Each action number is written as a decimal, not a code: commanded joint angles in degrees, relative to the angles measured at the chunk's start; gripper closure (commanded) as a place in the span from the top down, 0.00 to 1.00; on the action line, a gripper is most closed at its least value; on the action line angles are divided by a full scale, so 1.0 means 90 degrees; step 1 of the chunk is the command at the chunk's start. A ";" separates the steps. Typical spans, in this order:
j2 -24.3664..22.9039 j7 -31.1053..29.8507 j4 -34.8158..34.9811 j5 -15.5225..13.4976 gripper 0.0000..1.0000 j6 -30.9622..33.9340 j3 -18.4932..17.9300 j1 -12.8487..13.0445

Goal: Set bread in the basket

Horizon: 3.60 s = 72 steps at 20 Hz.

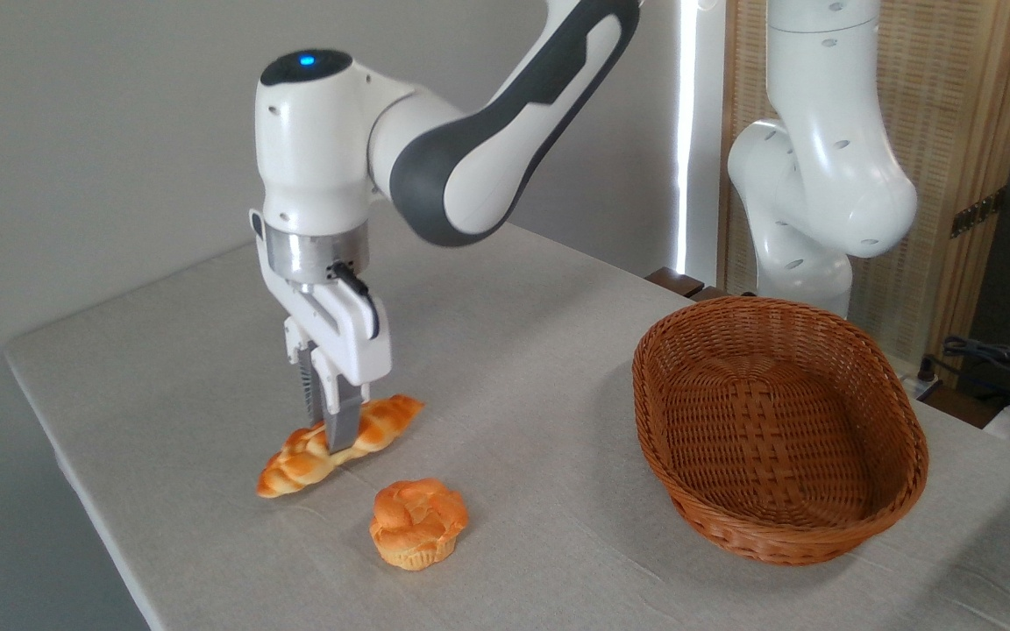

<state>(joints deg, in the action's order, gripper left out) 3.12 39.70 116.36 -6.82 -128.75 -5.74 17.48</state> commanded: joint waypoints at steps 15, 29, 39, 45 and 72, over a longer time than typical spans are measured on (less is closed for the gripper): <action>-0.3628 0.3840 0.1807 0.1461 0.22 0.3788 -0.1861 -0.1943; -0.3433 0.3958 0.1993 0.2077 1.00 0.3348 -0.2331 -0.1884; -0.3355 0.3919 0.1973 0.1959 1.00 0.3231 -0.2341 -0.1884; -0.3384 0.3667 0.1517 0.1387 1.00 0.3543 -0.2011 -0.1884; -0.0444 0.0443 -0.2870 0.0221 1.00 0.4071 0.0462 -0.1523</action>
<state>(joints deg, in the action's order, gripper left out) -3.25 44.29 94.67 -4.50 -94.23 0.90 1.54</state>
